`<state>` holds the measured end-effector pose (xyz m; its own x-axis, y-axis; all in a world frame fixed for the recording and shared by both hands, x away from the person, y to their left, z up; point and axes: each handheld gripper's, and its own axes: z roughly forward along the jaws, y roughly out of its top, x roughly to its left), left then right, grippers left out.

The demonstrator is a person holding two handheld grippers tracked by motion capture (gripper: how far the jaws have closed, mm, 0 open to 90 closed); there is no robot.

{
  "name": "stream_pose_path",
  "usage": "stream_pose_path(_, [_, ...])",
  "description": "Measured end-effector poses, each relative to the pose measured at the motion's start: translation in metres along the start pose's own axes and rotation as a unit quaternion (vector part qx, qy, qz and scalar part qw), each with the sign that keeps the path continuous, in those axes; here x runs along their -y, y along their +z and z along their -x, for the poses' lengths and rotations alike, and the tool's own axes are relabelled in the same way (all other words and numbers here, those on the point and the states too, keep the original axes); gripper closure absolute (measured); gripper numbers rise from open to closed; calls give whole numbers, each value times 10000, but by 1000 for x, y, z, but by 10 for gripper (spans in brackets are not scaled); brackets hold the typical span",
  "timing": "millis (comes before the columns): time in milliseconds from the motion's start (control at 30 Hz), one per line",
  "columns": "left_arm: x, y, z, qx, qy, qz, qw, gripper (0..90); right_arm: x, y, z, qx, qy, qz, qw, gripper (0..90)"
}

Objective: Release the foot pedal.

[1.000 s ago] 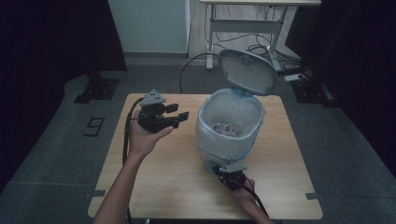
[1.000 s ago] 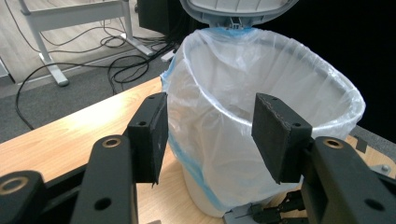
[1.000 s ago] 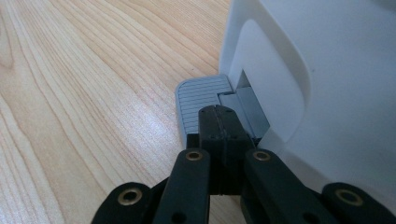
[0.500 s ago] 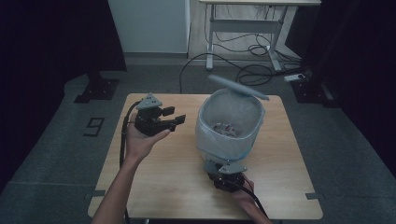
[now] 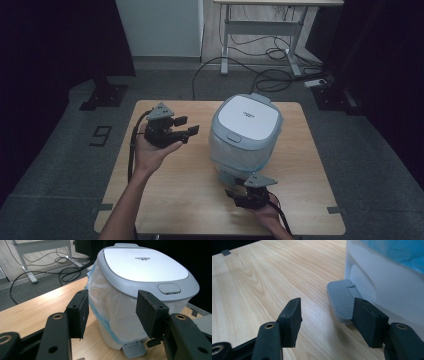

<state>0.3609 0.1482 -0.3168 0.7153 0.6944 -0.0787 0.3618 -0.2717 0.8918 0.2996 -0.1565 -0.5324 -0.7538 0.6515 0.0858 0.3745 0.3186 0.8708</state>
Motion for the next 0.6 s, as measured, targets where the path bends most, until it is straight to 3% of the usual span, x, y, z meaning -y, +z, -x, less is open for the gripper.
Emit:
stream_pose_path(300, [4, -3, 2, -2, 5, 3, 10000, 442, 3, -18, 1, 45, -12, 71, 10000, 400])
stream_pose_path(600, [11, -6, 3, -24, 8, 9, 10000, 439, 7, -34, 11, 191, 79, 118, 9997, 400])
